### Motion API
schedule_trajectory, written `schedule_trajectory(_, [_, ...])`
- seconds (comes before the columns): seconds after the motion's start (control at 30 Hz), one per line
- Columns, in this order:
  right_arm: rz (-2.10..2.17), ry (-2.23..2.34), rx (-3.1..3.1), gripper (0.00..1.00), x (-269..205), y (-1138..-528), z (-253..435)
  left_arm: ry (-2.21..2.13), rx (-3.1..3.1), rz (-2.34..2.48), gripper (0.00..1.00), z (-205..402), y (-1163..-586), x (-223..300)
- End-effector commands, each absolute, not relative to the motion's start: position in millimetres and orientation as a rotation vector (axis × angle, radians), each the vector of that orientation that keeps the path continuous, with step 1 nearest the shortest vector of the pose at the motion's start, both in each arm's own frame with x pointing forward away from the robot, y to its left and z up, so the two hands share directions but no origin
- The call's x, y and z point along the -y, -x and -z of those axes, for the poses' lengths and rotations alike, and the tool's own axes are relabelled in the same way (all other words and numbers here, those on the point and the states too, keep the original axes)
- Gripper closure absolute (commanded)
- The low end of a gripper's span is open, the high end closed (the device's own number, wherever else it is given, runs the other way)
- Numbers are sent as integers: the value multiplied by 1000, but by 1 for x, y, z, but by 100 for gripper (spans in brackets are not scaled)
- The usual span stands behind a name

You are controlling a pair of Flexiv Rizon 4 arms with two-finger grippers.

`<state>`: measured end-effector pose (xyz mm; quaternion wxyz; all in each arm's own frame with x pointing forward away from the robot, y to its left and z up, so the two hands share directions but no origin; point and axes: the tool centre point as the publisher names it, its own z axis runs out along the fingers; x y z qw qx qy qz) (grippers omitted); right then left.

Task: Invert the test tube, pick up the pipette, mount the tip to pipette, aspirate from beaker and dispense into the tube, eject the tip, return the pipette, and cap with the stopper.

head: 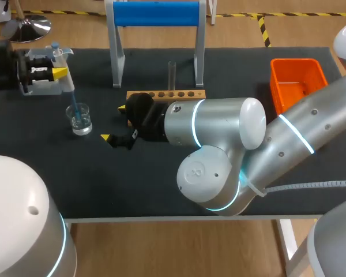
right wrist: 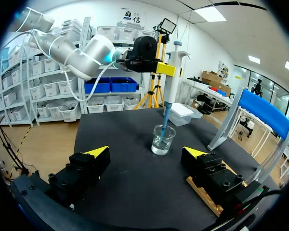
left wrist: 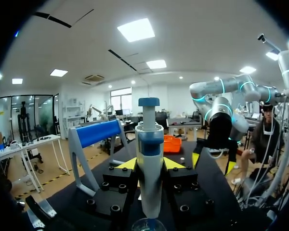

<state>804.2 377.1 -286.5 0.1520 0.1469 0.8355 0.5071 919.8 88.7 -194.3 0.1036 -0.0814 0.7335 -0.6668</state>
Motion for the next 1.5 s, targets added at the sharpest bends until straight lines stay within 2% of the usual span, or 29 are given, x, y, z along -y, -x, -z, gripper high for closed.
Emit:
schedule_trajectory(0.03, [-1459, -423, -2393, 0, -378, -804, 288, 233, -2179, 1959, 100, 194, -921, -88])
schedule_trajectory(0.8, [-1456, -421, -2395, 0, -376, -804, 286, 245, -2163, 1965, 100, 195, -921, -89])
schedule_trajectory(1.5, [-1738, -77, -2481, 0, -356, -812, 201, 245, -2163, 1965, 100, 195, -921, -89])
